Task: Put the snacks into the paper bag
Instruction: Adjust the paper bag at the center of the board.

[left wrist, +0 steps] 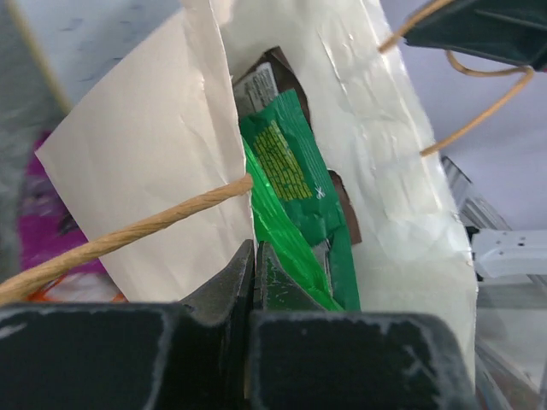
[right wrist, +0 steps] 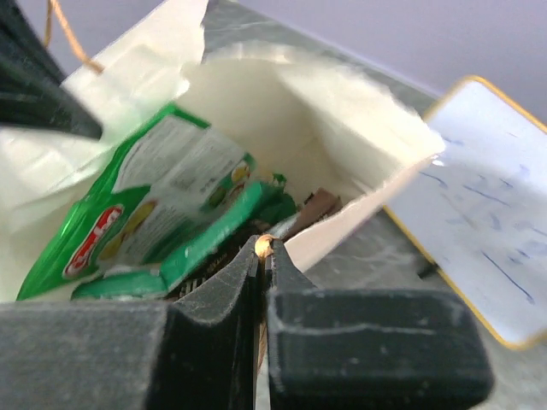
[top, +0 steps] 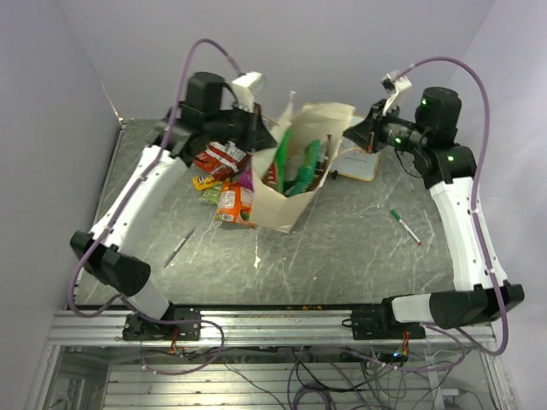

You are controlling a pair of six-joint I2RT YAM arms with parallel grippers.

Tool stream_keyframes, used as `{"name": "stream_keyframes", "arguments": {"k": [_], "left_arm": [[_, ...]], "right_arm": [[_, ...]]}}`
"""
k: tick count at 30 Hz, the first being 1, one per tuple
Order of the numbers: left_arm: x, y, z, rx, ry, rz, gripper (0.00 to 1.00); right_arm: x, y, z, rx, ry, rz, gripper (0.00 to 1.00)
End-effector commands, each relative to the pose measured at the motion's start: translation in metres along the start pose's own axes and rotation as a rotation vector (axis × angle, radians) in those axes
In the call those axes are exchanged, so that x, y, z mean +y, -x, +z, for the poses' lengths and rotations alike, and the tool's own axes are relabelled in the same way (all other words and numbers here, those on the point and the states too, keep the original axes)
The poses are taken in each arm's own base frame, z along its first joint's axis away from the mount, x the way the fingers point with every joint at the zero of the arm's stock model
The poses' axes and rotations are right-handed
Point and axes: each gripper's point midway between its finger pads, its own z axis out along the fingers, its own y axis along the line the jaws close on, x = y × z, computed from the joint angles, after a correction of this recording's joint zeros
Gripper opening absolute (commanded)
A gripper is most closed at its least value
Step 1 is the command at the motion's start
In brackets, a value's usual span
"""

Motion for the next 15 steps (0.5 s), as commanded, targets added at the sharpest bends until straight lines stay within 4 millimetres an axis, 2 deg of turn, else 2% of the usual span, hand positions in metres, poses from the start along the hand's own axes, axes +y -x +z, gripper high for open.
{"name": "stream_keyframes", "arguments": {"k": [1,3,6,10,15], "left_arm": [[-0.071,0.02,0.044,-0.095,-0.197,0.051,0.07],[-0.09,0.012,0.062,-0.077,-0.236,0.038,0.07],[-0.102,0.002,0.083,-0.066,-0.259,-0.049,0.07],[-0.1,-0.006,0.102,-0.069,-0.224,-0.152,0.07],[-0.083,-0.027,0.128,-0.021,-0.166,-0.29,0.08]], "right_arm": [[-0.036,-0.007,-0.036,0.003,-0.211,-0.073,0.0],[-0.05,-0.013,-0.048,0.024,-0.285,-0.068,0.0],[-0.071,-0.02,-0.065,0.071,-0.407,-0.071,0.0],[-0.106,-0.041,-0.078,0.201,-0.555,-0.051,0.0],[-0.125,-0.051,-0.075,0.287,-0.582,-0.057,0.0]]}}
